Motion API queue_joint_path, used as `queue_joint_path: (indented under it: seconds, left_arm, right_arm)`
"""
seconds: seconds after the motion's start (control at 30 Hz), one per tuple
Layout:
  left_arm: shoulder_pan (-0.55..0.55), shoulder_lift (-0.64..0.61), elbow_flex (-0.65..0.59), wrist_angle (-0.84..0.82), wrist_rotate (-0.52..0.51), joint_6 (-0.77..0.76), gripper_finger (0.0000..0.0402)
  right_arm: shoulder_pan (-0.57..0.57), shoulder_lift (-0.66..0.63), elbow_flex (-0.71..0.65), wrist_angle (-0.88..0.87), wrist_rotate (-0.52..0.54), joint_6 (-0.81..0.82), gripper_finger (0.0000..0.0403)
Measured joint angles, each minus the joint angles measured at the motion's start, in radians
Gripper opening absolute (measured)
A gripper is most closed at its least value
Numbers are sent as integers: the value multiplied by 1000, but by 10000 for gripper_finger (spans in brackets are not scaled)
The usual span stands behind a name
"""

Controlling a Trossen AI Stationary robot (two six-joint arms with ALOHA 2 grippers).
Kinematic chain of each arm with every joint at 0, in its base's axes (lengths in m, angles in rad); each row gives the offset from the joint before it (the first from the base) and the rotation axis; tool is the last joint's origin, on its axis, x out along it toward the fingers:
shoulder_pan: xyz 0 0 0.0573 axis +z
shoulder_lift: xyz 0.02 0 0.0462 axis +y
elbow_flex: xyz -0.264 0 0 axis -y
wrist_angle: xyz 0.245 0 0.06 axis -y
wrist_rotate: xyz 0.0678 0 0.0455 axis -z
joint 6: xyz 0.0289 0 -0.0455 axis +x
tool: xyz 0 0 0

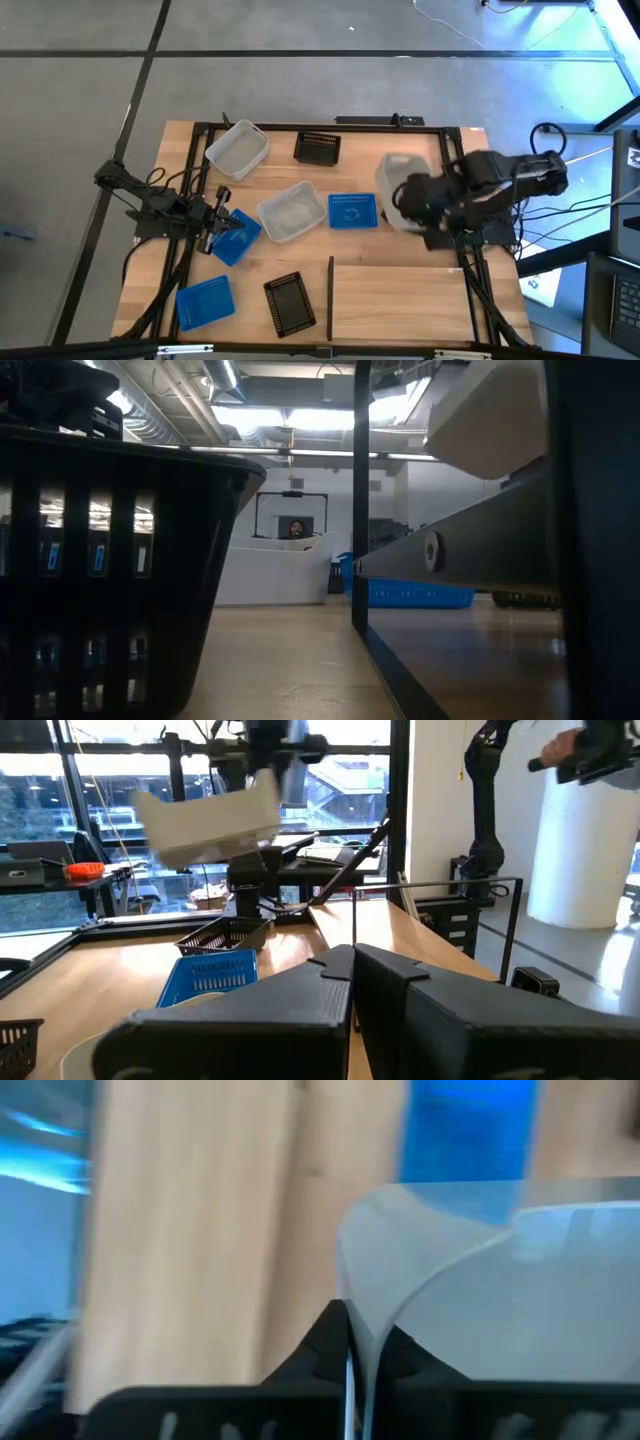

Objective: Stack baskets on shelf by color
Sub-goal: Put the top right gray bin on the shelf

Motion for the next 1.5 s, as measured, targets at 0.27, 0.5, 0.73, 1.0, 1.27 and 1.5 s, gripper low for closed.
queue_joint_path:
  seconds: [0.27,0.5,0.73,1.0,1.27,1.5]
  left_arm:
    - [0,0,0,1,0,40,0]
    - [0,0,0,4,-40,70,0]
    - [0,0,1,6,-117,44,0]
    - [0,1,61,-51,-196,-23,0]
    - [0,89,266,-229,-238,-85,0]
    - [0,306,480,-423,-237,-210,0]
  right_arm:
    - [221,48,0,29,-137,331,0]
    - [355,140,0,123,-240,556,0]
    - [474,224,0,264,-247,779,0]
    - [558,329,-1,230,-240,852,0]
    - [582,395,-2,200,-216,802,0]
    - [589,393,-2,205,-195,801,0]
